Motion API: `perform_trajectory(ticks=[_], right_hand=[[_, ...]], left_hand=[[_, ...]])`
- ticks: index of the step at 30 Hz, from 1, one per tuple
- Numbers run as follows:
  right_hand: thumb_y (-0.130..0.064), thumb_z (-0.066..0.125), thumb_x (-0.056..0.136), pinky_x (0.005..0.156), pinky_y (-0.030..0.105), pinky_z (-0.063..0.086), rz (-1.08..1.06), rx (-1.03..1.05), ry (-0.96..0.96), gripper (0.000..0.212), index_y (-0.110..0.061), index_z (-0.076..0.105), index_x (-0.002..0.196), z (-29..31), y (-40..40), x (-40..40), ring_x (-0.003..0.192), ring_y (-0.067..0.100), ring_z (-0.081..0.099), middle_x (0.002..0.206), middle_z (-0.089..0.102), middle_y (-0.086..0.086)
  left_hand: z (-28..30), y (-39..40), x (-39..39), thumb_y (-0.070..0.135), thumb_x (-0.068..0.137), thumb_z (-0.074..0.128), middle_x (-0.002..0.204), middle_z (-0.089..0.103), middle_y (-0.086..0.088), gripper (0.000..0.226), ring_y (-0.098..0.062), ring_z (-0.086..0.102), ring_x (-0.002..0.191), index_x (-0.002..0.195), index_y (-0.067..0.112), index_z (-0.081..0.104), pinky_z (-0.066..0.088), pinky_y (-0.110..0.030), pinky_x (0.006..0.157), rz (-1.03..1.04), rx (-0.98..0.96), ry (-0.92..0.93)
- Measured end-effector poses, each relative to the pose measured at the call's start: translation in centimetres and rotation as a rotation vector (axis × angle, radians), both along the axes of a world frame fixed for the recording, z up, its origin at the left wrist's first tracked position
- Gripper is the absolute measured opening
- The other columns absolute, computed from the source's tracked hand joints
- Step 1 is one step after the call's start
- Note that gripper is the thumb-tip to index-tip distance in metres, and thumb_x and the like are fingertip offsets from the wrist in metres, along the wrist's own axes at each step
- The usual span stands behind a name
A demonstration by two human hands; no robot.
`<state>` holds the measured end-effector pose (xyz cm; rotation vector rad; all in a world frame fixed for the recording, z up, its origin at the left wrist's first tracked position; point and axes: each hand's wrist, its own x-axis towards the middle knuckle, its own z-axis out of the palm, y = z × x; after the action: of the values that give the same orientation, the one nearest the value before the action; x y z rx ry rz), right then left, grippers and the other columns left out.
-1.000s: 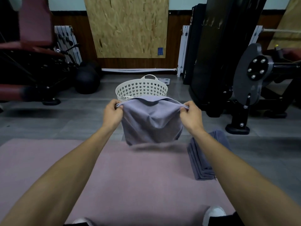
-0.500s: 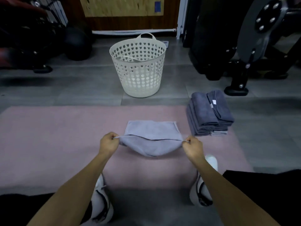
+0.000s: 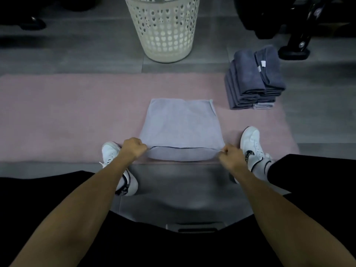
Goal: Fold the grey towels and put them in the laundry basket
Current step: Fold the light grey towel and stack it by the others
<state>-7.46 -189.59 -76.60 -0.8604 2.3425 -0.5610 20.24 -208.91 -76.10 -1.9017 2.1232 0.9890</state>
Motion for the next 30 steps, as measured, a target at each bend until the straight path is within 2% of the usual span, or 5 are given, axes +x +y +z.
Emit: perform_trajectory(ticks=[5, 16, 23, 27, 30], right_hand=[[-0.024, 0.051, 0.087, 0.080, 0.032, 0.045, 0.225, 0.377, 0.061, 0.032, -0.004, 0.057, 0.110, -1.3, -1.1, -1.2, 0.107, 0.036, 0.058, 0.118, 0.060, 0.017], [-0.011, 0.058, 0.082, 0.087, 0.037, 0.056, 0.035, 0.053, -0.176, 0.016, -0.020, 0.064, 0.071, -3.0, -11.2, -6.8, 0.089, 0.028, 0.069, 0.090, 0.072, 0.007], [-0.008, 0.056, 0.082, 0.081, 0.029, 0.053, 0.050, 0.070, -0.136, 0.015, -0.016, 0.067, 0.075, -4.1, -19.2, -15.3, 0.085, 0.021, 0.066, 0.090, 0.072, 0.006], [-0.006, 0.051, 0.086, 0.077, 0.038, 0.057, -0.072, 0.103, -0.204, 0.019, 0.002, 0.069, 0.089, -7.7, -23.3, -19.3, 0.084, 0.031, 0.070, 0.090, 0.072, 0.018], [-0.007, 0.049, 0.092, 0.086, 0.042, 0.055, 0.142, 0.201, -0.084, 0.023, 0.004, 0.067, 0.100, -9.1, -25.7, -20.7, 0.095, 0.033, 0.066, 0.104, 0.070, 0.018]], left_hand=[[-1.3, -0.3, 0.0, 0.016, 0.086, 0.051, 0.111, 0.068, -0.009, 0.024, -0.028, 0.060, 0.105, 0.096, 0.006, 0.070, 0.047, -0.029, 0.091, -0.111, 0.119, -0.111], [-4.8, -5.0, -13.7, 0.011, 0.090, 0.054, 0.103, 0.069, 0.002, 0.018, -0.014, 0.061, 0.093, 0.094, 0.015, 0.071, 0.043, -0.018, 0.078, -0.277, 0.121, 0.166], [-8.8, -13.1, -22.4, 0.008, 0.084, 0.058, 0.096, 0.067, 0.003, 0.020, -0.020, 0.064, 0.090, 0.080, 0.027, 0.062, 0.054, -0.029, 0.082, -0.397, 0.121, 0.107], [-11.8, -17.0, -27.0, 0.014, 0.084, 0.058, 0.129, 0.057, -0.003, 0.035, -0.023, 0.056, 0.113, 0.118, 0.024, 0.061, 0.050, -0.034, 0.093, -0.511, 0.095, -0.016], [-13.4, -18.5, -29.3, 0.027, 0.084, 0.066, 0.154, 0.020, -0.007, 0.070, -0.029, 0.025, 0.140, 0.146, 0.030, 0.034, 0.040, -0.046, 0.106, -0.752, -0.015, -0.194]])
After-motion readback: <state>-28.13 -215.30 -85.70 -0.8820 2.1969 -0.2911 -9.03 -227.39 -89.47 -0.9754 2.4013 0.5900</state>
